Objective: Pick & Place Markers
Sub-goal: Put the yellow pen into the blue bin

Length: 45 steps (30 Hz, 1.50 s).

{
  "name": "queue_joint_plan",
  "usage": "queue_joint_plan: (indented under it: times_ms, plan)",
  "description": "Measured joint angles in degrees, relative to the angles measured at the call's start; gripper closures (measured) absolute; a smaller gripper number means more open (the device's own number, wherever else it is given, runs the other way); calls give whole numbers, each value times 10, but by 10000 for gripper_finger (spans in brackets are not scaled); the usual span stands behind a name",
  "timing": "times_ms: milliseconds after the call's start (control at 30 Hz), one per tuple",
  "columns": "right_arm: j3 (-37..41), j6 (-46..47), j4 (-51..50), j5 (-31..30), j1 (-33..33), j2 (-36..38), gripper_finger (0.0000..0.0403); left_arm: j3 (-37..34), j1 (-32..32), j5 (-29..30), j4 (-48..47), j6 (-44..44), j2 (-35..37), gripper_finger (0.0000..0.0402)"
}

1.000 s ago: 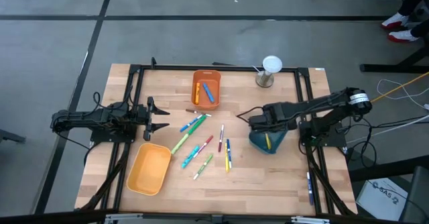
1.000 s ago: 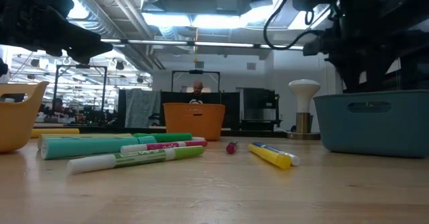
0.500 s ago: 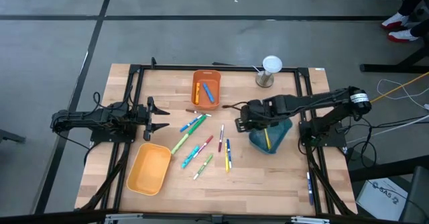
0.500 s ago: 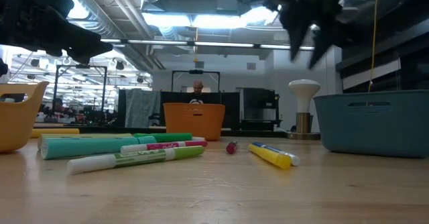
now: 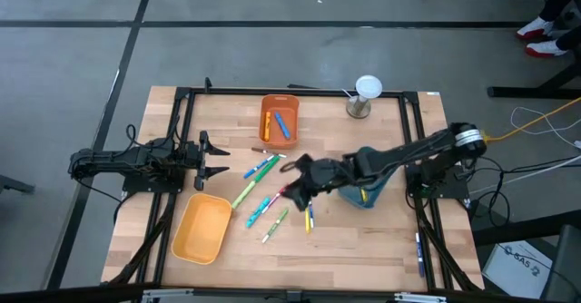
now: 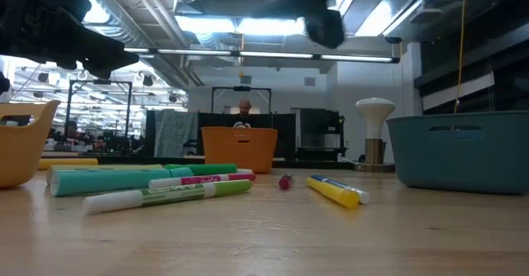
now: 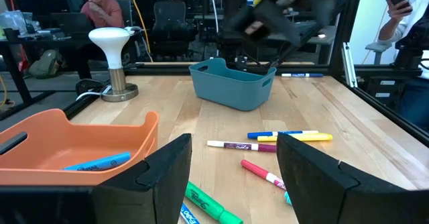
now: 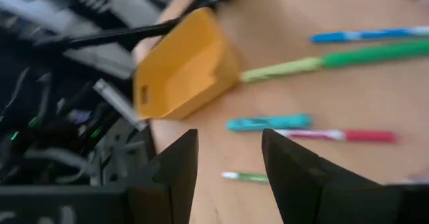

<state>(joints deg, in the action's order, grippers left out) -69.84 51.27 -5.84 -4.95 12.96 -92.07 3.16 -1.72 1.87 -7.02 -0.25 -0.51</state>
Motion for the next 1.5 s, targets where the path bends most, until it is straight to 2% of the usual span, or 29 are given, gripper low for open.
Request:
queue_joint_plan:
  times_ms: [200,333,433,567,767,933,1200,1500]
  plan:
    - [0,-35,114,25,30,-64,237,0,0,0,0,0,0,187]
    - [-7,-1,116,47,44,-98,237,0,0,0,0,0,0,187]
    - [-28,57,54,42,52,-122,237,0,0,0,0,0,0,187]
    - [-93,133,-113,31,57,-169,237,0,0,0,0,0,0,187]
    - [-208,170,-294,30,56,-227,237,0,0,0,0,0,0,187]
    - [-251,228,-405,12,57,-248,237,0,0,0,0,0,0,187]
    - [-230,291,-427,4,57,-248,237,0,0,0,0,0,0,187]
    - [-194,305,-416,0,55,-248,237,0,0,0,0,0,0,187]
